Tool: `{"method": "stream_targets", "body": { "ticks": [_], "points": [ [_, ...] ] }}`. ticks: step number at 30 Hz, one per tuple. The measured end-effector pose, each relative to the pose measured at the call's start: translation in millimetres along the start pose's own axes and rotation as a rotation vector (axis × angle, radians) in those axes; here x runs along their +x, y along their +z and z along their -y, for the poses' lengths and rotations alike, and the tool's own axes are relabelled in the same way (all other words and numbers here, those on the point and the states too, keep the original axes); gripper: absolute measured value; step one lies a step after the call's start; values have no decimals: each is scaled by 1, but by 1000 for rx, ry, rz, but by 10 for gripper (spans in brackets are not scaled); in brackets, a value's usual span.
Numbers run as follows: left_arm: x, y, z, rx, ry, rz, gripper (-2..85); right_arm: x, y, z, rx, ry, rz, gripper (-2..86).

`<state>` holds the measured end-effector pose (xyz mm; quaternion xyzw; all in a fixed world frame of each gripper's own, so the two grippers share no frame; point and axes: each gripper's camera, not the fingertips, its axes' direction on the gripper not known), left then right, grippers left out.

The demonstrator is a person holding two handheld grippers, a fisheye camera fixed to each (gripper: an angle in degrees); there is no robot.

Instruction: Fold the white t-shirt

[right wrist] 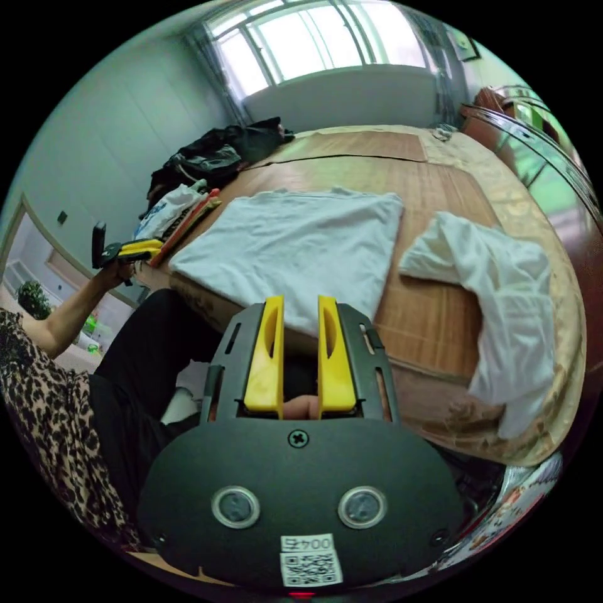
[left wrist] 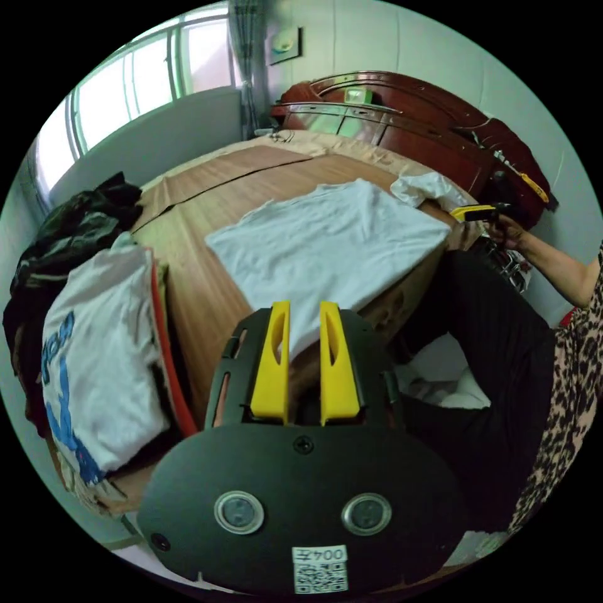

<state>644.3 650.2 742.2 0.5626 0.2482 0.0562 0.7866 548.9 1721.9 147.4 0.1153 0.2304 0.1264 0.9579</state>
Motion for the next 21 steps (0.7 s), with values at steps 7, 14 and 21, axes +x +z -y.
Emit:
{"method": "stream_targets", "body": {
  "ticks": [7, 14, 21],
  "points": [
    [4, 91, -4, -185, -106, -103, 124, 2, 67, -6, -144, -60, -101, 107],
    [2, 100, -19, -208, -169, -88, 122, 67, 31, -57, -117, 31, -68, 89],
    [65, 75, 7, -38, -78, -45, 129, 141, -21, -95, 31, 322, 131, 105]
  ]
}}
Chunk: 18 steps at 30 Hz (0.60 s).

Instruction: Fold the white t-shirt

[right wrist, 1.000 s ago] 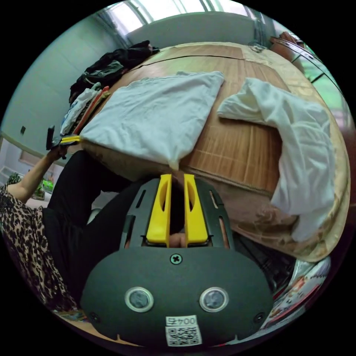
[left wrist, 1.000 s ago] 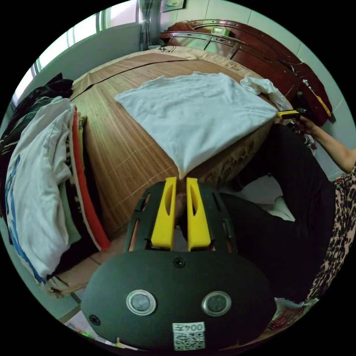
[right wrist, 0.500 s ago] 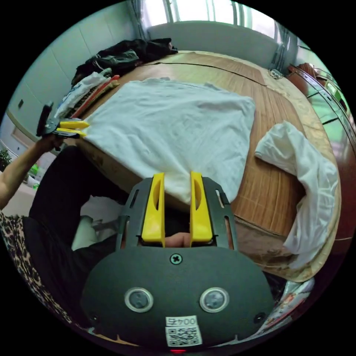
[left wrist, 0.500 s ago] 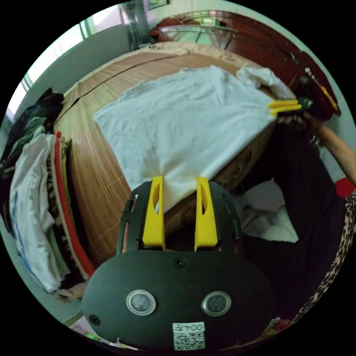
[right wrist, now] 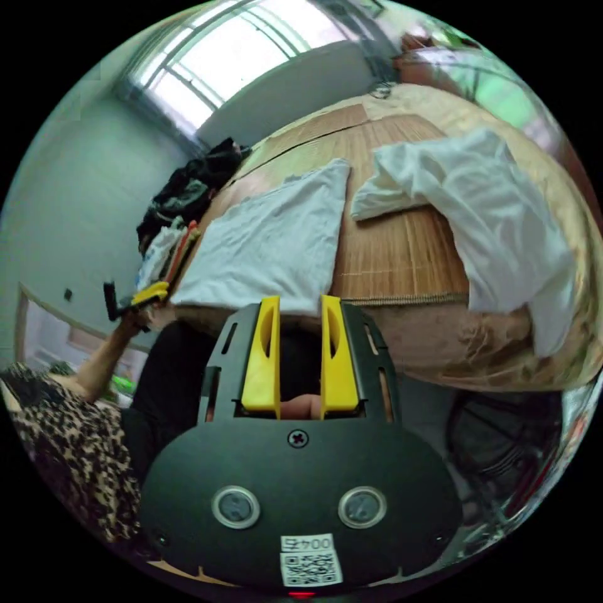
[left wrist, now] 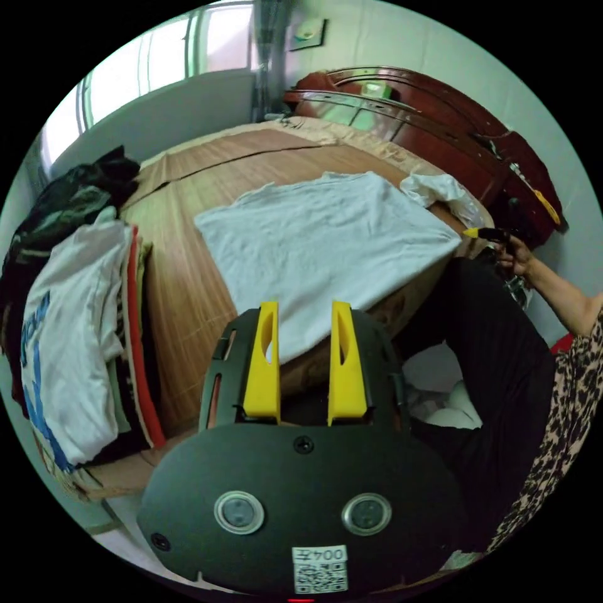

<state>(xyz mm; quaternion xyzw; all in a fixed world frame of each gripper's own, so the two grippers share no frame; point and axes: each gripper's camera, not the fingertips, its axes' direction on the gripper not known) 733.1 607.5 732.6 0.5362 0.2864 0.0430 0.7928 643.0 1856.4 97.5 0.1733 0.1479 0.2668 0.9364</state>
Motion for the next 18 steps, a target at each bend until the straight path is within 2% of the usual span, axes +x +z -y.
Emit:
{"method": "stream_targets", "body": {
  "ticks": [5, 12, 18],
  "points": [
    [109, 28, 43, 19, 263, -73, 144, 87, -13, -24, 161, 363, 356, 114],
    [250, 98, 96, -5, 532, -158, 148, 127, -3, -35, 130, 489, 417, 111],
    [314, 141, 124, -35, 591, -167, 147, 153, 9, -27, 82, 507, 439, 100]
  ]
}}
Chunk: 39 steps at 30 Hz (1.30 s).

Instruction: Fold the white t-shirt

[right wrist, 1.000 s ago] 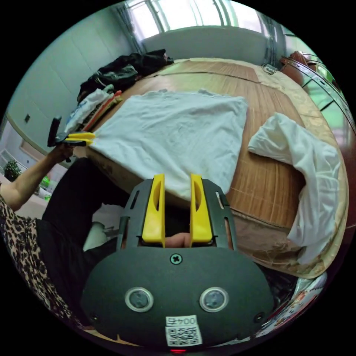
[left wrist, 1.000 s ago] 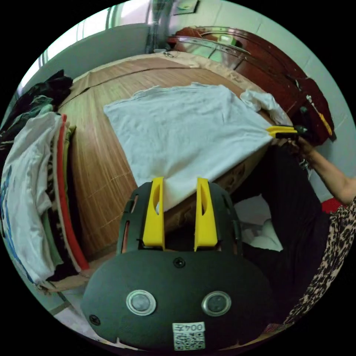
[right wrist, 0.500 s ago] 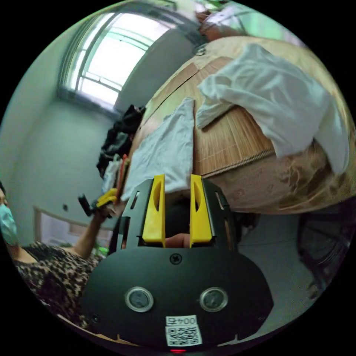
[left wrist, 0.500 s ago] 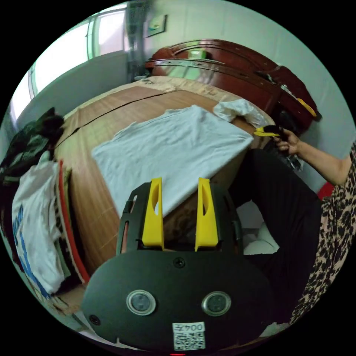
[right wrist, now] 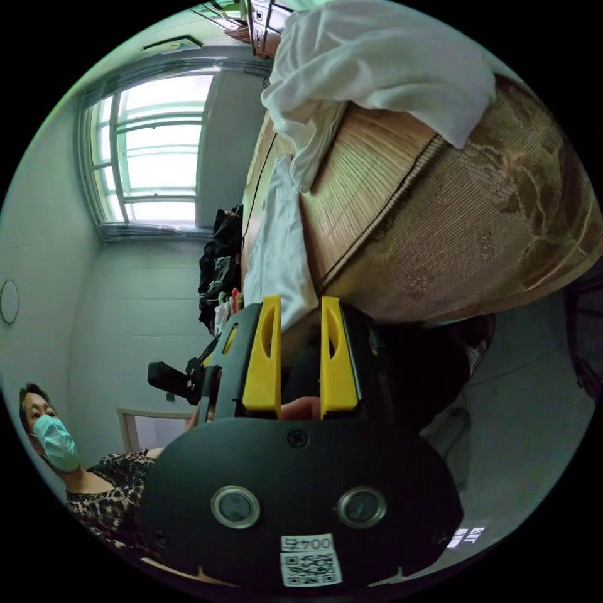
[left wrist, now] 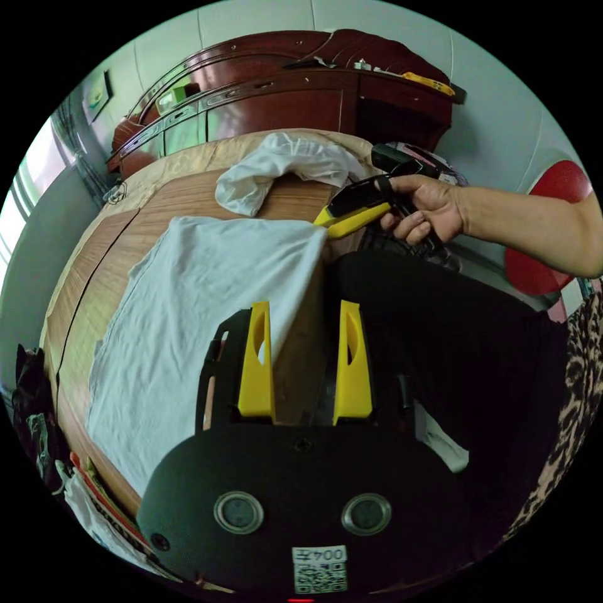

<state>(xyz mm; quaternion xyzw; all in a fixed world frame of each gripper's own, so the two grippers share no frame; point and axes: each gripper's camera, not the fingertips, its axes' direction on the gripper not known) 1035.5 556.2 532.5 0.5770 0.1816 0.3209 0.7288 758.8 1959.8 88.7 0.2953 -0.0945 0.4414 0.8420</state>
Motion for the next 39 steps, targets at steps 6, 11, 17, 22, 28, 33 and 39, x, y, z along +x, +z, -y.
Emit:
{"method": "stream_targets", "body": {
  "ticks": [6, 11, 17, 22, 28, 33, 39],
  "points": [
    [19, 30, 39, -12, -1, 55, 150, -6, -17, 15, -10, -17, -34, 41],
    [44, 53, 70, -28, 41, 113, 151, -37, -33, 34, -34, -92, -22, 28],
    [61, 77, 108, -77, 38, 293, 105, -67, -35, 58, -88, -175, -3, 29],
    [45, 73, 113, -63, -111, 310, 33, -72, -42, 87, -107, -210, -5, 107],
    [18, 33, 93, 45, -278, 235, 16, -38, -21, 160, -188, -49, 150, 216],
    [6, 6, 73, 101, -326, 227, 15, -46, 19, 220, -221, 11, 182, 231],
    [-7, -20, 44, 158, -388, 205, 13, -71, 66, 291, -276, 5, 98, 167]
  ]
}}
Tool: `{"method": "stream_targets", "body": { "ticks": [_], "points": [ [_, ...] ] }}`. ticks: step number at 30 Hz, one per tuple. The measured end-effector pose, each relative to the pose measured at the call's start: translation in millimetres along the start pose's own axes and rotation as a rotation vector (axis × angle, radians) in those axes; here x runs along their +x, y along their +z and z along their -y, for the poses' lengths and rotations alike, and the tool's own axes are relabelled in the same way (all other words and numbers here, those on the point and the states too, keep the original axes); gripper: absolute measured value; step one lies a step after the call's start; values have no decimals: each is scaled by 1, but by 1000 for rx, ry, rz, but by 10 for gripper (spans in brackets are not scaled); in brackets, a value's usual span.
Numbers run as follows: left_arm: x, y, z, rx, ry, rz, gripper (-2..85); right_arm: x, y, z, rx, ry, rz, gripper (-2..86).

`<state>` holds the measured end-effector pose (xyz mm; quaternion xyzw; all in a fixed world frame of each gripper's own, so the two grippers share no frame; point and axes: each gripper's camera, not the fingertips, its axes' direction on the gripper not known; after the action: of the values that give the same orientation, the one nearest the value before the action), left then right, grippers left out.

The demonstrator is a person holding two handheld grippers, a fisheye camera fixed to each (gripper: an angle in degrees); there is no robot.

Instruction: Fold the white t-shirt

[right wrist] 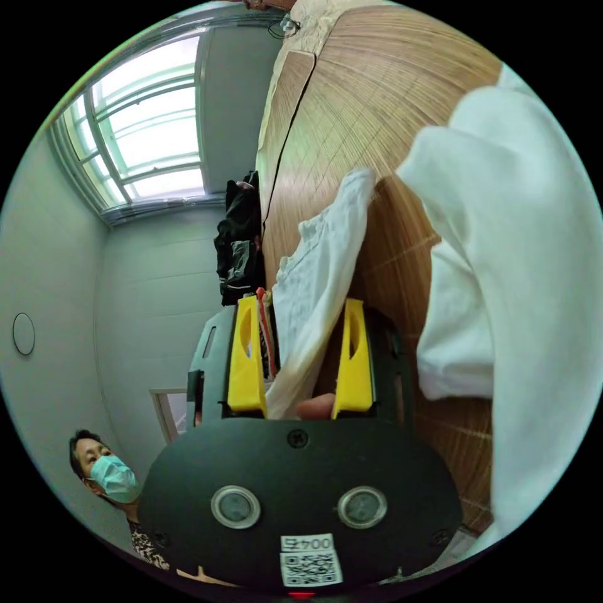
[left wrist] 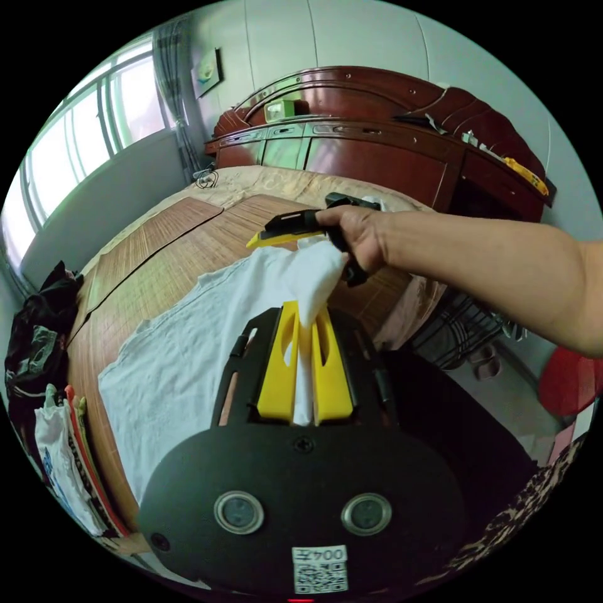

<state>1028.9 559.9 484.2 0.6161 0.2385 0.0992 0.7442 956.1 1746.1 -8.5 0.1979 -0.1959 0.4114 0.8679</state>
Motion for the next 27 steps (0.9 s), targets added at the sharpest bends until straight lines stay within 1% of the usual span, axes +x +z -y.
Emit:
{"method": "stream_targets", "body": {
  "ticks": [2, 4, 6, 9, 13, 15, 17, 18, 20, 21, 23, 27],
  "points": [
    [-9, -6, -5, 7, -20, -12, 11, -2, 12, 19, -45, -4, -6, 93],
    [-20, -14, -10, 20, -58, -32, 8, -11, 17, 25, -53, -13, -45, 50],
    [-41, -27, -21, 44, -142, -67, 6, -27, 20, 26, -45, -25, -53, 43],
    [-72, -56, -41, 108, -251, -87, 4, -75, 33, 22, -36, -84, -86, 40],
    [-116, -104, -71, 188, -374, -107, 2, -163, 70, 11, -57, -190, -144, 39],
    [-153, -138, -97, 249, -467, -137, 1, -202, 95, 5, -75, -241, -170, 39],
    [-185, -161, -120, 287, -545, -168, 1, -249, 137, -3, -102, -293, -212, 40],
    [-208, -175, -137, 308, -596, -188, 1, -259, 149, -5, -110, -304, -224, 40],
    [-244, -193, -166, 335, -674, -236, 1, -294, 200, -12, -149, -341, -270, 40],
    [-269, -203, -187, 351, -729, -275, 1, -301, 214, -14, -160, -348, -282, 40],
    [-306, -216, -221, 375, -813, -316, 1, -322, 270, -20, -193, -365, -324, 39],
    [-389, -227, -300, 407, -980, -425, 1, -334, 354, -28, -221, -362, -406, 39]
  ]
}}
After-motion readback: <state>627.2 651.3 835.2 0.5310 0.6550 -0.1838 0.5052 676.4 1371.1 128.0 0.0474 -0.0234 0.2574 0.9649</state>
